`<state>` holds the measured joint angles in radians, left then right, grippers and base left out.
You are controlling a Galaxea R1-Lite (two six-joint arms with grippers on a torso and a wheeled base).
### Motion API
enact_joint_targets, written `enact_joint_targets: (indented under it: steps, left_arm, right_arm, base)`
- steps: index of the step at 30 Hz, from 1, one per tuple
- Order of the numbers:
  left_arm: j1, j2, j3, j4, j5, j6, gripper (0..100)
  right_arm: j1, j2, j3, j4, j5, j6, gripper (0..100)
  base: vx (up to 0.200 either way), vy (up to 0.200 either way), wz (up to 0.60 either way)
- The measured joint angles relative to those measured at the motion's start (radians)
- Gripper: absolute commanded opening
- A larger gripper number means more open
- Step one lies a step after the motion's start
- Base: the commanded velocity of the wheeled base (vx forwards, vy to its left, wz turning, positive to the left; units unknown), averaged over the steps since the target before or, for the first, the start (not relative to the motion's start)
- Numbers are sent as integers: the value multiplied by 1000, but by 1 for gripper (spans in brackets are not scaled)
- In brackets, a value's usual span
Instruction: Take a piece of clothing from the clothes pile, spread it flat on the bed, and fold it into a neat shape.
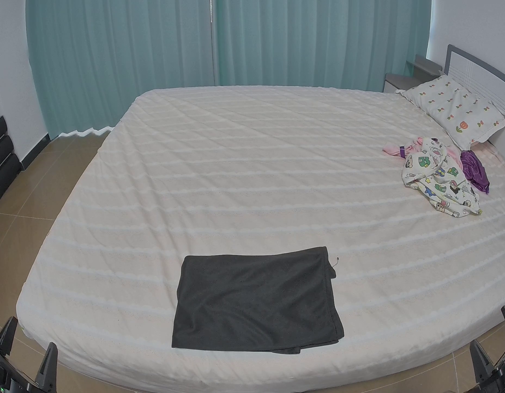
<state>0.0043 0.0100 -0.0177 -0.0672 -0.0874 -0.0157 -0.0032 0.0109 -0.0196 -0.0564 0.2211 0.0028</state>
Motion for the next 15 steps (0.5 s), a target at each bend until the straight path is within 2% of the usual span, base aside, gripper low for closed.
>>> enact_joint_targets:
  steps: [3,7,12,15]
  left_arm:
    - [0,0,0,23,4,40,100]
    - [0,0,0,65,21,51,100]
    - [0,0,0,69,69,14,100]
    - [0,0,0,69,84,4,100]
  right_arm:
    - [0,0,1,-16,23,-2,100]
    - [0,0,2,-16,8,-7,100]
    - [0,0,2,52,-150,-20,100]
    - [0,0,-8,97,-221,-22,100]
  base:
    - [0,0,0]
    - [0,0,0]
    - [0,0,0]
    - [0,0,0]
